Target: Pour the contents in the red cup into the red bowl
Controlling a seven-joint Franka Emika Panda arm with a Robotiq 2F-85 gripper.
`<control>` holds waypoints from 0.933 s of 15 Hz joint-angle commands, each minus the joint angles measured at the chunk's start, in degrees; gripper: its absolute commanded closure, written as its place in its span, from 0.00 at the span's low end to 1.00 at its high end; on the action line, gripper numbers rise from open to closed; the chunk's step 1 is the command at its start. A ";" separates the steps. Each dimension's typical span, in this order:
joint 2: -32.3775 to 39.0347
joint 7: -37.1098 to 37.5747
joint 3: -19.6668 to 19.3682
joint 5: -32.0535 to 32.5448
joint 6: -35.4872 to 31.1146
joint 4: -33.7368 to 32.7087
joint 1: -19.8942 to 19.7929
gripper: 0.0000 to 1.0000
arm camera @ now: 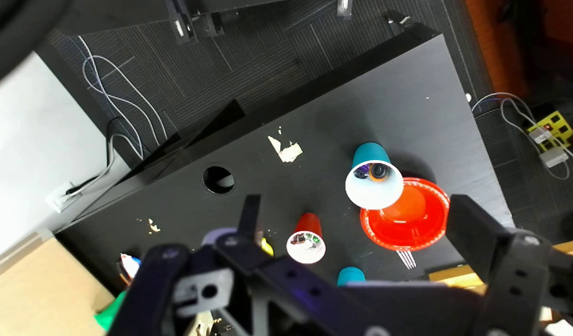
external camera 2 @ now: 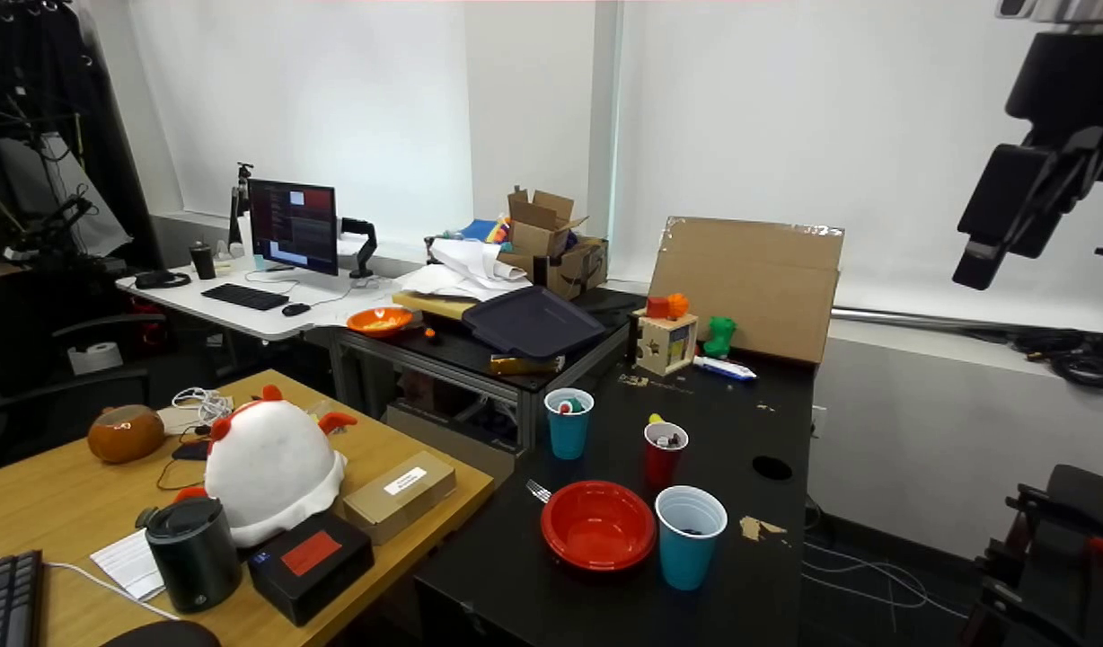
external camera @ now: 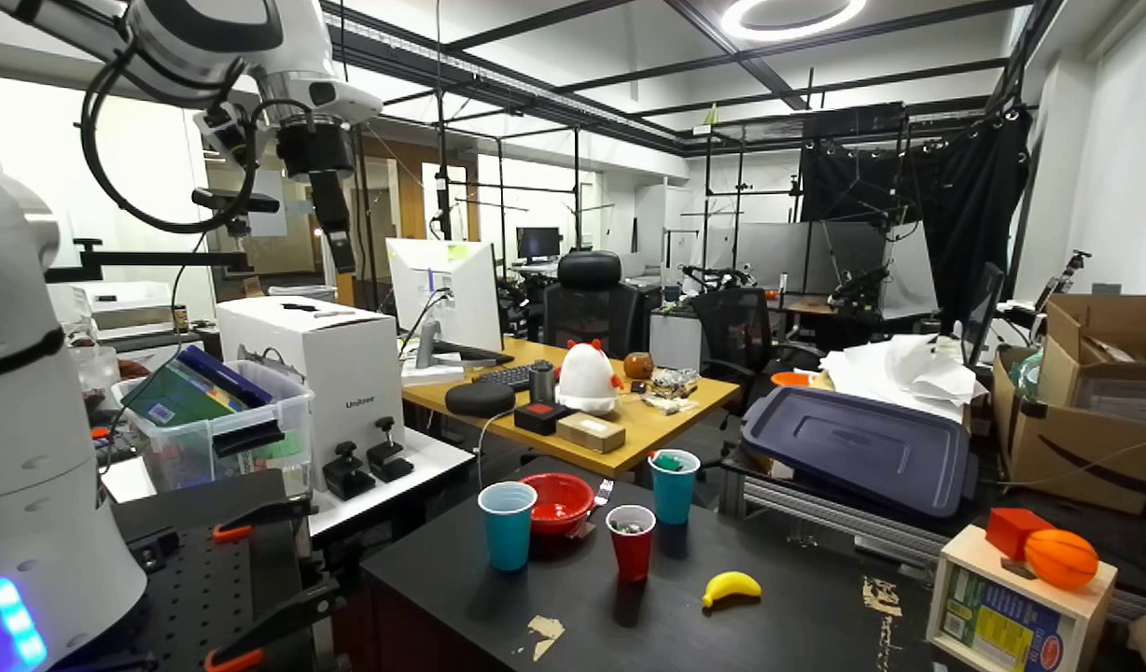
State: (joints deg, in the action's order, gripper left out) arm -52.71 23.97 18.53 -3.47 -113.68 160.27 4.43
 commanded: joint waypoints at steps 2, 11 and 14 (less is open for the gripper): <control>0.10 0.23 -0.34 0.33 0.11 -0.09 0.33 0.00; 1.62 0.24 -0.44 0.67 -0.29 -1.07 -0.42 0.00; 6.65 -0.22 -0.59 2.12 -3.08 -4.14 -2.28 0.00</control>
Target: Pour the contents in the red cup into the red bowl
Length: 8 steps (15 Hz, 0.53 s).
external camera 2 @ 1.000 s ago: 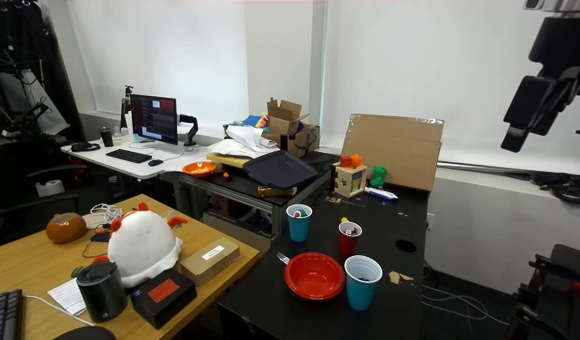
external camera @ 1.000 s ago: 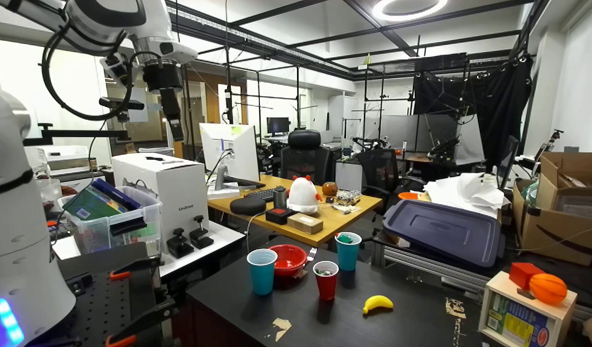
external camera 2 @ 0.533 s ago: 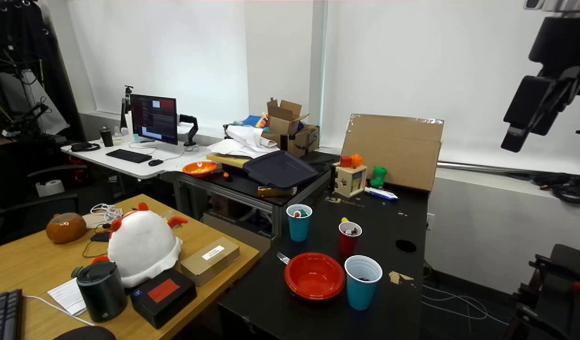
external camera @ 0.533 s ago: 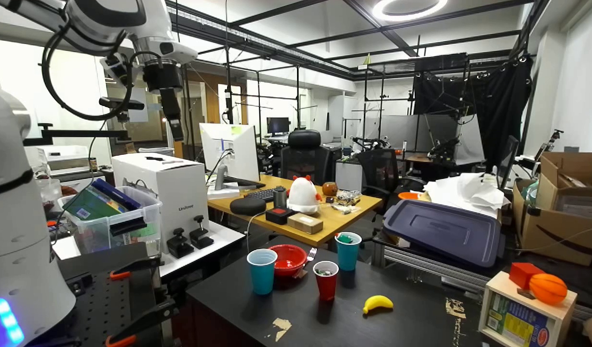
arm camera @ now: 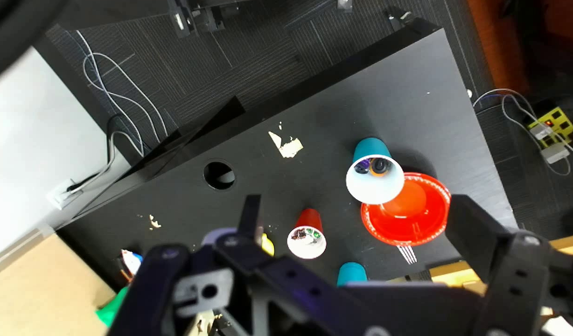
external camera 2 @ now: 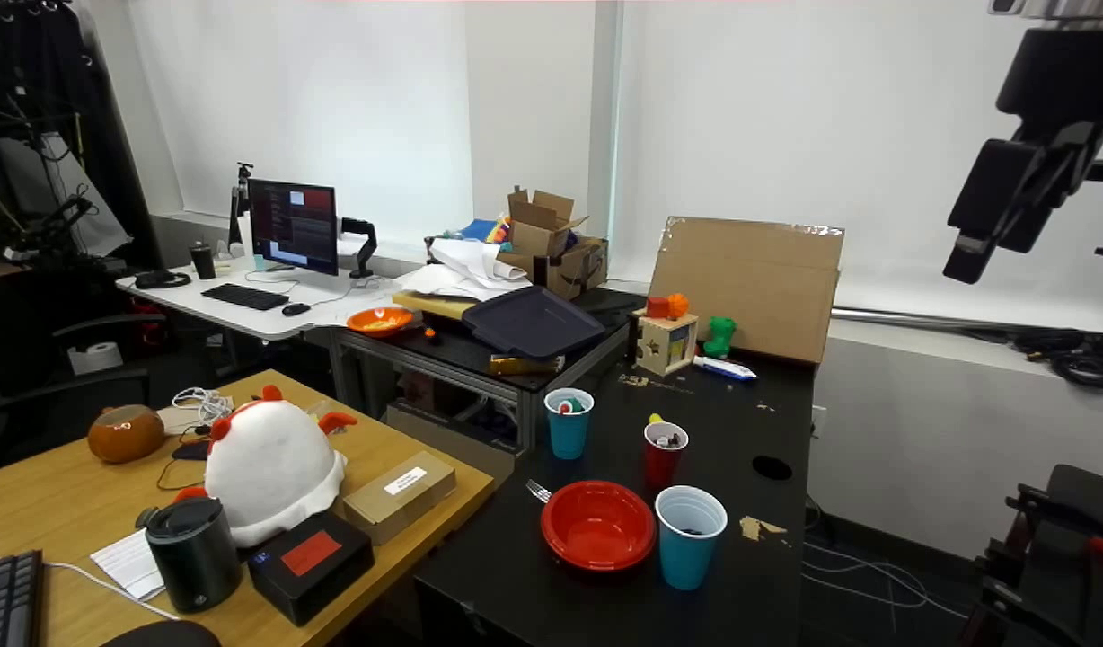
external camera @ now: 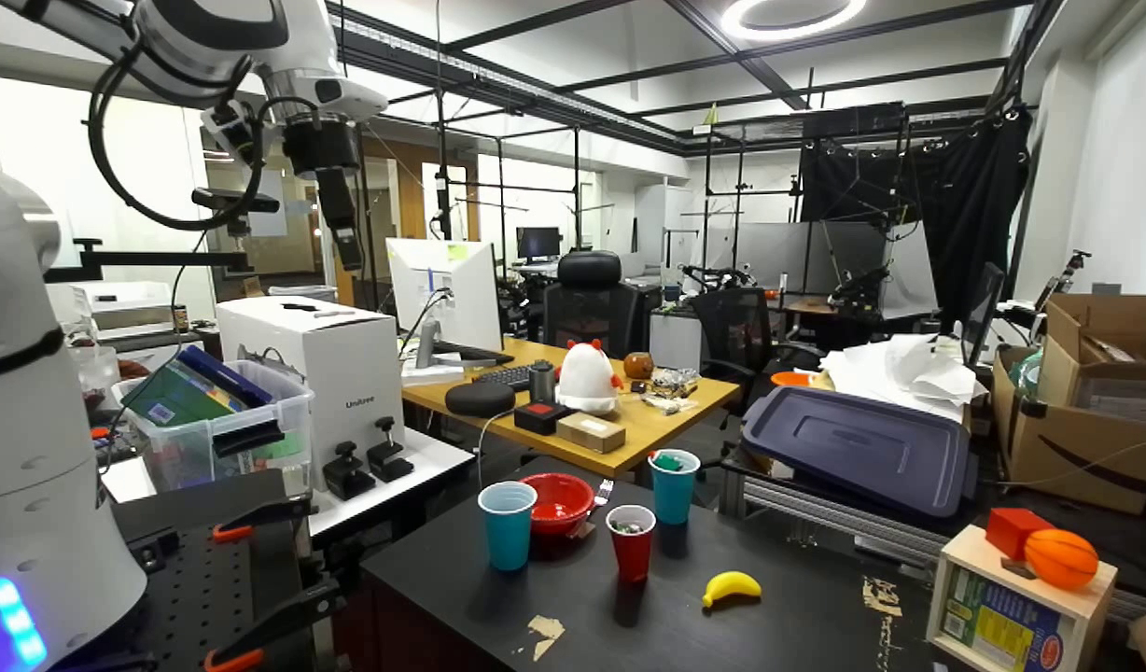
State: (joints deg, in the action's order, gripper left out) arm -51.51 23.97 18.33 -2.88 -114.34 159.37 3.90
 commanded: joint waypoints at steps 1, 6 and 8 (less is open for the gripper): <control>7.60 -0.39 -0.29 2.18 -3.78 -4.48 -2.29 0.00; 22.79 0.25 -0.44 9.17 -12.20 -13.35 -7.76 0.00; 29.23 0.99 -0.94 12.87 -14.30 -17.48 -9.87 0.00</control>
State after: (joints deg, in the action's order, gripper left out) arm -33.40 23.86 18.14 5.28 -126.62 149.50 -3.08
